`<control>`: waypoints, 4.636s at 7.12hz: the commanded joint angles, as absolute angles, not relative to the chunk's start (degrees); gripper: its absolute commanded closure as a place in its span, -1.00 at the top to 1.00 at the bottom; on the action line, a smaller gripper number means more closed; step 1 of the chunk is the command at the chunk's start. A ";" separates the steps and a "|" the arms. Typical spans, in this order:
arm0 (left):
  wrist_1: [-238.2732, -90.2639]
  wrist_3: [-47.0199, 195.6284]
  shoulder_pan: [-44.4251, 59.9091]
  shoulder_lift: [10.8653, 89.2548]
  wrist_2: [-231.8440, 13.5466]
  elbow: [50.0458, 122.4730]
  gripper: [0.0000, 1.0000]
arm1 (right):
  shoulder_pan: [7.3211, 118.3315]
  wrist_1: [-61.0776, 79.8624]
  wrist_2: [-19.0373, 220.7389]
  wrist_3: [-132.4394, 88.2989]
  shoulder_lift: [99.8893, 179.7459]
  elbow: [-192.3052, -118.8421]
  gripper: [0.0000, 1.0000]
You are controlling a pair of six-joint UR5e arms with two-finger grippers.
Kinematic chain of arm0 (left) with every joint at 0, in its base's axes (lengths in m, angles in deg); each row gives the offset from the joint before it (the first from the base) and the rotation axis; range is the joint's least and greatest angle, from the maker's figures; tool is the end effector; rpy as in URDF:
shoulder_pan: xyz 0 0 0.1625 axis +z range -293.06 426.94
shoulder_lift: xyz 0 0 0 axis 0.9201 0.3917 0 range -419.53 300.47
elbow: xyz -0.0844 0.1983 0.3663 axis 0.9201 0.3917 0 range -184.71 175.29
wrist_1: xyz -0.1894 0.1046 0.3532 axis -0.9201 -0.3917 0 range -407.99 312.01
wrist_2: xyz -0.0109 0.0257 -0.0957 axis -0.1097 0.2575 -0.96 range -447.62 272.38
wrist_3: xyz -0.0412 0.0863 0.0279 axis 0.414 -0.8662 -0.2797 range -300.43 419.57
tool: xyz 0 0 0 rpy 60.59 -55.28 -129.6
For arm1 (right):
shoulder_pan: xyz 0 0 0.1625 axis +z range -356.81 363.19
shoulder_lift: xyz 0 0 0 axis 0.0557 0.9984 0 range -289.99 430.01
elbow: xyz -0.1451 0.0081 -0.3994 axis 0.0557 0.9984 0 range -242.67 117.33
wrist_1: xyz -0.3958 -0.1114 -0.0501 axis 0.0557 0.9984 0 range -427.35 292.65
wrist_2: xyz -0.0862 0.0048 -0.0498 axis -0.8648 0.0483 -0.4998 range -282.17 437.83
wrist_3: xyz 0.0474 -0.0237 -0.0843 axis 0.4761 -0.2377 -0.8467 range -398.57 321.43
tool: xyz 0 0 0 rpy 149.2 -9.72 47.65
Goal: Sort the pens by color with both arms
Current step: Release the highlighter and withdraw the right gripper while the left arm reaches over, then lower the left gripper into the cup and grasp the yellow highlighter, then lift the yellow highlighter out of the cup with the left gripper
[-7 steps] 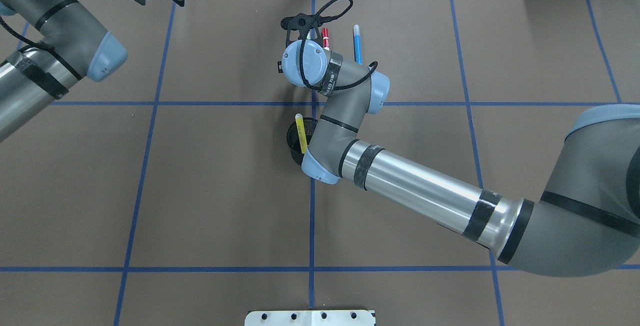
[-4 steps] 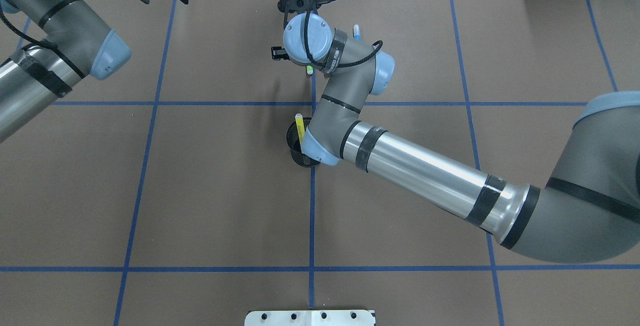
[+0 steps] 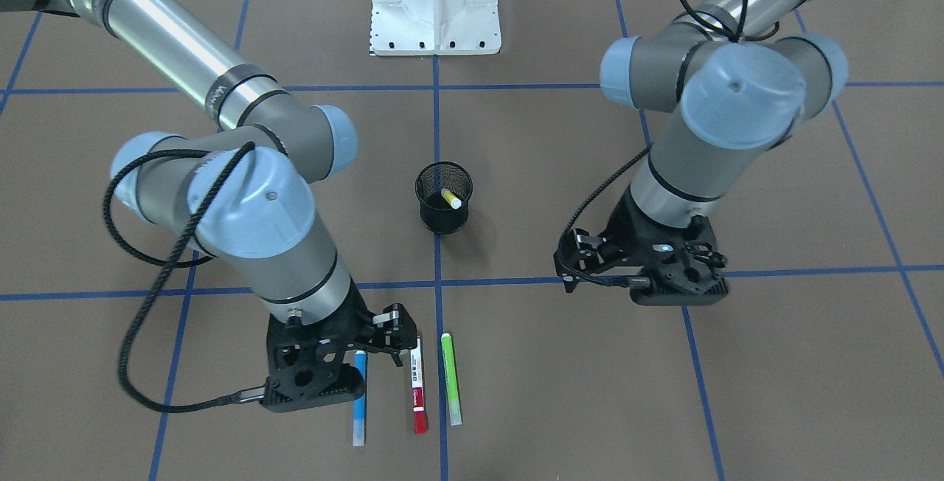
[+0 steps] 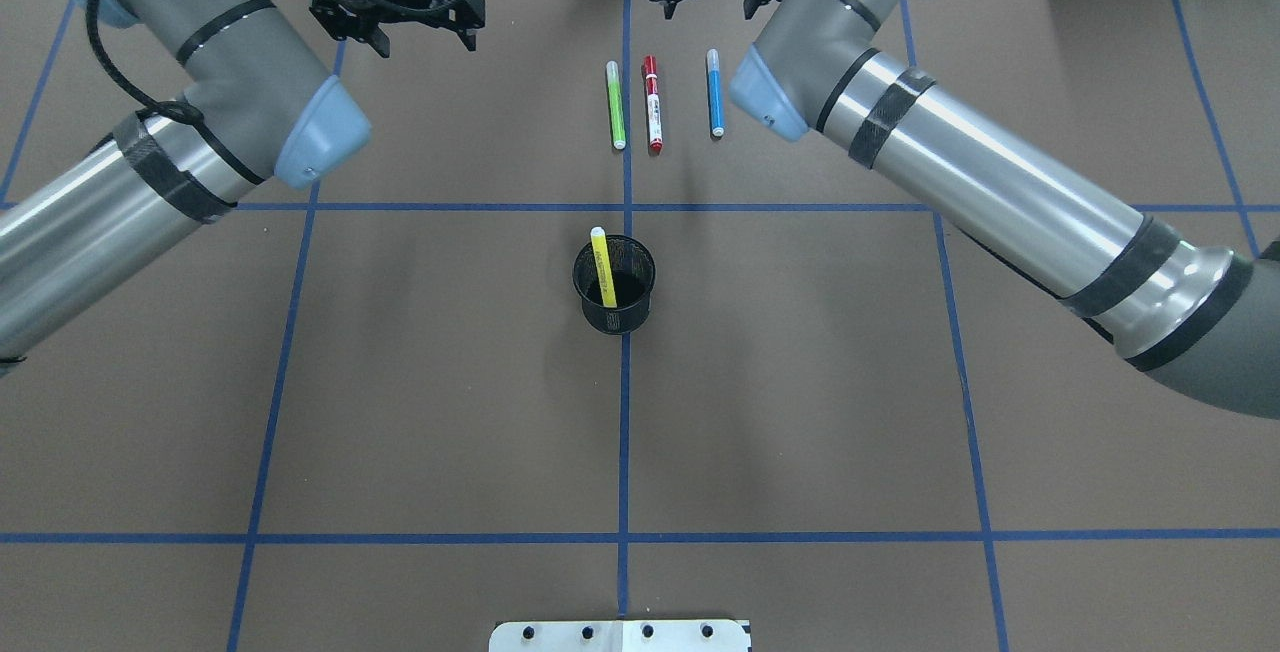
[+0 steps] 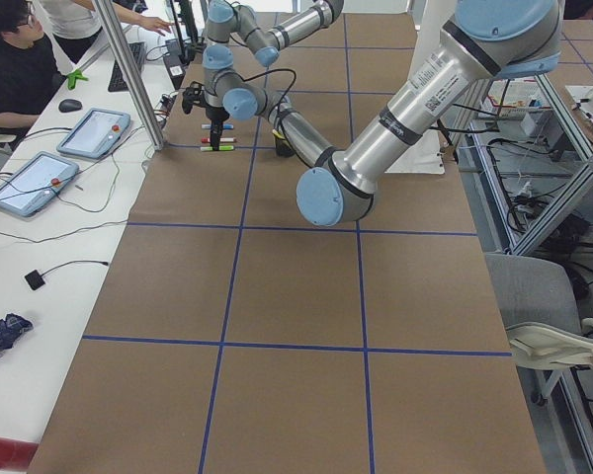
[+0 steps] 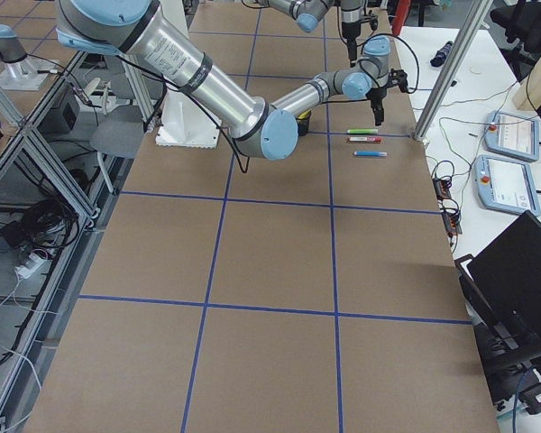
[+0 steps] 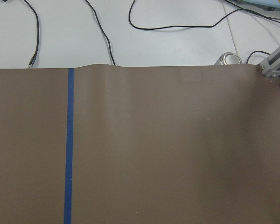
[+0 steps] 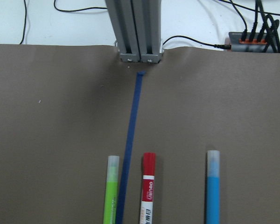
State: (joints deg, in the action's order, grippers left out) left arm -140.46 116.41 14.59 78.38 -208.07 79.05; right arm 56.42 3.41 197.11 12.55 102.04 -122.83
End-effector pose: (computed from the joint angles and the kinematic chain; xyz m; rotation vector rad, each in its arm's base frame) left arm 0.3863 -0.6362 0.1789 0.1395 0.8934 -0.1071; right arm -0.4337 -0.7215 0.1885 0.2473 -0.9056 0.0204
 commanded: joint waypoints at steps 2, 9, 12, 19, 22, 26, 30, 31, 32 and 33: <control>-127.80 120.31 19.65 85.20 -219.39 75.58 1.00 | 59.18 8.30 204.91 10.48 110.59 -130.05 0.99; -127.71 121.09 25.72 92.25 -220.68 62.61 0.77 | 58.65 14.47 204.65 9.24 113.52 -136.23 0.99; -127.88 121.19 25.80 92.43 -219.98 63.23 0.02 | 58.57 14.47 204.74 9.24 113.52 -136.06 0.99; -128.15 120.83 26.68 91.90 -219.89 62.70 -0.04 | 57.95 14.47 204.48 9.24 113.69 -135.97 0.99; -128.15 120.75 26.95 91.99 -218.31 62.70 -0.18 | 57.78 14.47 204.39 9.24 113.69 -135.97 0.99; -127.71 121.27 27.04 92.25 -218.22 63.31 -1.00 | 57.69 14.56 204.39 9.24 113.69 -136.14 0.99; -111.58 121.80 26.07 92.16 -217.61 78.57 -1.00 | 57.95 14.56 204.74 9.24 114.04 -137.28 0.99; -110.58 121.97 24.50 92.08 -217.00 82.70 -1.00 | 58.21 14.56 204.92 9.24 114.04 -137.46 0.99; -110.48 121.98 21.88 91.47 -216.90 86.40 -1.00 | 58.48 14.56 205.01 9.24 113.96 -137.55 0.99; -110.65 121.98 19.33 91.55 -216.64 88.00 -1.00 | 58.65 14.47 204.83 9.24 114.13 -137.90 0.99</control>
State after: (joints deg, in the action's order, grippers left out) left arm -110.90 121.95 22.29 91.69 -216.95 84.92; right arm 58.40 14.54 204.91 9.24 114.02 -137.57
